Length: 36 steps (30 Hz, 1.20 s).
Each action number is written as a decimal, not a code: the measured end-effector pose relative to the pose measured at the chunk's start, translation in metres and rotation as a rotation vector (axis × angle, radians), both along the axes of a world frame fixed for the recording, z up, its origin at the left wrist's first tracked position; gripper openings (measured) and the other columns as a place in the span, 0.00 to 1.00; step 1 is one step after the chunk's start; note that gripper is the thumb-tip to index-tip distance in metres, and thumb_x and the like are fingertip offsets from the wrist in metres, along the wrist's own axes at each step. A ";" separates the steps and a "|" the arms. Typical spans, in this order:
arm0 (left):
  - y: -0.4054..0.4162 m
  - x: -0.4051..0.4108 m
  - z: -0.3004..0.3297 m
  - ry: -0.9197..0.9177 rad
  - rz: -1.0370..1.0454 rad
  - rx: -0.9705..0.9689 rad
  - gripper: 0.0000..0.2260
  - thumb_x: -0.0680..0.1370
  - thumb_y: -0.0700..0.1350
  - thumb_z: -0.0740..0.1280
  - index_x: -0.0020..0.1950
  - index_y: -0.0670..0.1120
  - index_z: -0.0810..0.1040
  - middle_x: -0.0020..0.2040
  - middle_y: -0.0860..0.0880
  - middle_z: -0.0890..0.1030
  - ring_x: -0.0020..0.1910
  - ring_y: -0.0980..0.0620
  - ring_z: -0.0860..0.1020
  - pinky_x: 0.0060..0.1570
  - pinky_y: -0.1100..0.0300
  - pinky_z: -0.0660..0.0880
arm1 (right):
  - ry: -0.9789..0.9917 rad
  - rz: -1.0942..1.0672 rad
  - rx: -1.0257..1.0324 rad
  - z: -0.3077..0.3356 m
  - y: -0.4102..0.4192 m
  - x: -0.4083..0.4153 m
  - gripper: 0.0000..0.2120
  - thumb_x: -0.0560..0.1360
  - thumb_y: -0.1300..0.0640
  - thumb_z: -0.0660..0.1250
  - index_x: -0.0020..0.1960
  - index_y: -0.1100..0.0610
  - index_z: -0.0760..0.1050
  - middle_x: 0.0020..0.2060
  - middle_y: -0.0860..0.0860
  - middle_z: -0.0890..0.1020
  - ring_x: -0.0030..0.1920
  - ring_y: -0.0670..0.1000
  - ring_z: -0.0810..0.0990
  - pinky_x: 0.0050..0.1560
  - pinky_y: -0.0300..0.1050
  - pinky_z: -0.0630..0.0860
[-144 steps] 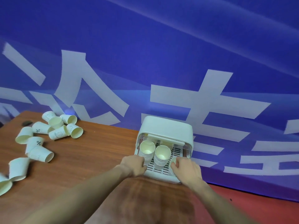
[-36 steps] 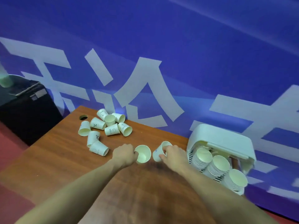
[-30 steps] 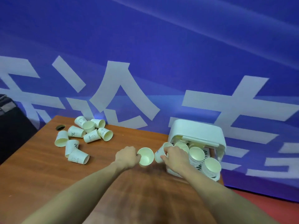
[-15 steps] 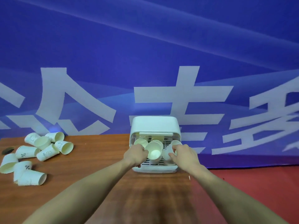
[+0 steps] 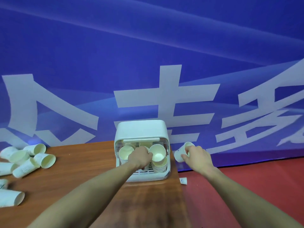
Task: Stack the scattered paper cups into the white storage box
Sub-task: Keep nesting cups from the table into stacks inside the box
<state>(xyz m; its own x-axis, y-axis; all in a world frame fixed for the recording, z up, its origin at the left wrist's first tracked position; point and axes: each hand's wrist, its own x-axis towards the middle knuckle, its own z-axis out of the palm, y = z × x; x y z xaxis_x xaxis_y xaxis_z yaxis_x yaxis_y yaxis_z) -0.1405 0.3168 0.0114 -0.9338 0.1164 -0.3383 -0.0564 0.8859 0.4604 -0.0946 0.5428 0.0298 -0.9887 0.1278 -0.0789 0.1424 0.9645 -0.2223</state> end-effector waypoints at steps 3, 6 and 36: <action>0.007 -0.007 -0.009 -0.028 -0.002 -0.023 0.16 0.74 0.46 0.59 0.26 0.46 0.64 0.22 0.50 0.67 0.26 0.46 0.80 0.27 0.63 0.65 | -0.014 0.005 -0.019 -0.009 0.005 -0.007 0.08 0.77 0.49 0.63 0.51 0.52 0.75 0.39 0.48 0.77 0.40 0.51 0.73 0.38 0.44 0.69; 0.015 -0.014 -0.020 -0.077 -0.009 -0.055 0.15 0.74 0.46 0.59 0.27 0.46 0.65 0.22 0.50 0.68 0.26 0.46 0.79 0.30 0.61 0.69 | -0.043 0.014 -0.031 -0.017 0.009 -0.014 0.08 0.77 0.49 0.63 0.50 0.53 0.75 0.39 0.49 0.76 0.40 0.52 0.74 0.38 0.44 0.70; -0.012 -0.003 -0.011 -0.020 -0.068 -0.197 0.20 0.79 0.56 0.56 0.33 0.46 0.71 0.26 0.50 0.76 0.28 0.48 0.82 0.39 0.60 0.75 | 0.000 0.443 0.188 0.004 -0.061 -0.012 0.09 0.80 0.50 0.57 0.44 0.53 0.68 0.45 0.55 0.81 0.46 0.61 0.79 0.39 0.47 0.63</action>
<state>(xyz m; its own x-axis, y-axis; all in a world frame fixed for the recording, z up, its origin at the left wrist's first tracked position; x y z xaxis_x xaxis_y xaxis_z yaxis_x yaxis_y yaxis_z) -0.1432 0.3052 0.0002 -0.9191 0.1085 -0.3788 -0.0009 0.9608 0.2774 -0.1062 0.4822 0.0340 -0.9513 -0.2933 -0.0946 -0.2909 0.9560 -0.0387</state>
